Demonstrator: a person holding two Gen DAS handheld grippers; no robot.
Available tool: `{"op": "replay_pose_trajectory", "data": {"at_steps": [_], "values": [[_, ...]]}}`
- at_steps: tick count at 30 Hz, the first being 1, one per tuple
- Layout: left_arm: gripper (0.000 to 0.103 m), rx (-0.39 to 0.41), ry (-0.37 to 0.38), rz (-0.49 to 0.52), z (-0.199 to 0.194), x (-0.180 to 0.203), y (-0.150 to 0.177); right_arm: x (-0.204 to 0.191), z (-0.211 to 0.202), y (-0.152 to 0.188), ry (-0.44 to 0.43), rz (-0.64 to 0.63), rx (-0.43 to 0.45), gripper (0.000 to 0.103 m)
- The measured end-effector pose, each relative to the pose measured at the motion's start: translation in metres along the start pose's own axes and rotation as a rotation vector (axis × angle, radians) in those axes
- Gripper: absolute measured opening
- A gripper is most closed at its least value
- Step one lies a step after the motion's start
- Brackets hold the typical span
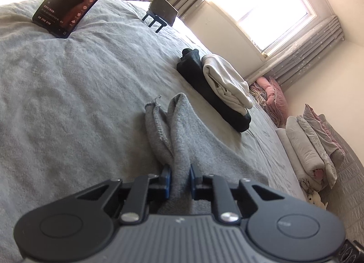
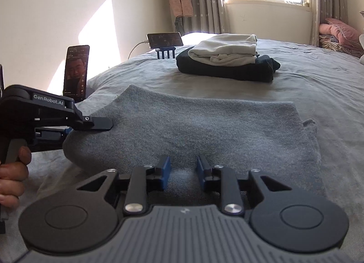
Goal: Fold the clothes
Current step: 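Grasp the sweater edge with both grippers and lift it, then fold the sweater over lengthwise with both grippers, then open them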
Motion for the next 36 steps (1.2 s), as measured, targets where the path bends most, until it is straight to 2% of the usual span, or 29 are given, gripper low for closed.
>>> {"op": "replay_pose_trajectory", "data": {"at_steps": [4, 11, 16, 20, 22, 24, 27, 29, 30, 33, 35, 36], "values": [[0.014, 0.009, 0.028, 0.047, -0.007, 0.020, -0.005, -0.003, 0.000, 0.001, 0.006, -0.012, -0.012, 0.027], [0.013, 0.015, 0.087, 0.181, -0.007, 0.072, -0.003, 0.009, -0.003, 0.000, -0.054, 0.061, -0.019, 0.027], [0.013, -0.023, 0.121, 0.263, 0.010, 0.112, 0.011, 0.039, -0.014, -0.008, -0.110, 0.237, -0.002, 0.026], [0.013, -0.061, 0.146, 0.308, 0.025, 0.133, 0.027, 0.074, -0.027, -0.015, -0.105, 0.406, 0.038, 0.028], [0.013, -0.085, 0.156, 0.321, 0.034, 0.139, 0.036, 0.093, -0.033, -0.016, -0.094, 0.494, 0.053, 0.035], [0.014, -0.123, 0.176, 0.316, 0.044, 0.138, 0.046, 0.113, -0.038, -0.014, -0.083, 0.585, 0.062, 0.035], [0.018, -0.183, 0.229, 0.273, 0.059, 0.133, 0.059, 0.139, -0.041, -0.004, -0.097, 0.760, 0.063, 0.043], [0.024, -0.209, 0.275, 0.229, 0.066, 0.129, 0.064, 0.147, -0.042, 0.000, -0.145, 0.857, 0.074, 0.045], [0.024, -0.215, 0.298, 0.211, 0.066, 0.127, 0.066, 0.150, -0.042, 0.001, -0.170, 0.900, 0.080, 0.049], [0.035, -0.218, 0.361, 0.185, 0.063, 0.129, 0.071, 0.149, -0.042, 0.001, -0.224, 0.956, 0.087, 0.059], [0.045, -0.218, 0.384, 0.195, 0.055, 0.132, 0.072, 0.149, -0.041, 0.000, -0.228, 0.957, 0.083, 0.062], [0.046, -0.216, 0.392, 0.203, 0.051, 0.134, 0.072, 0.147, -0.041, -0.001, -0.228, 0.954, 0.082, 0.063]]}}
Point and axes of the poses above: each gripper's, at about its wrist camera, not at the fingertips, and z roughly the way its jaws point, x to its right, y to its underside, the point moved 6 cm from there along z, roughly the way its jaws point, and after that the axes turned 2 degrees about x, right-handed, at the moved point
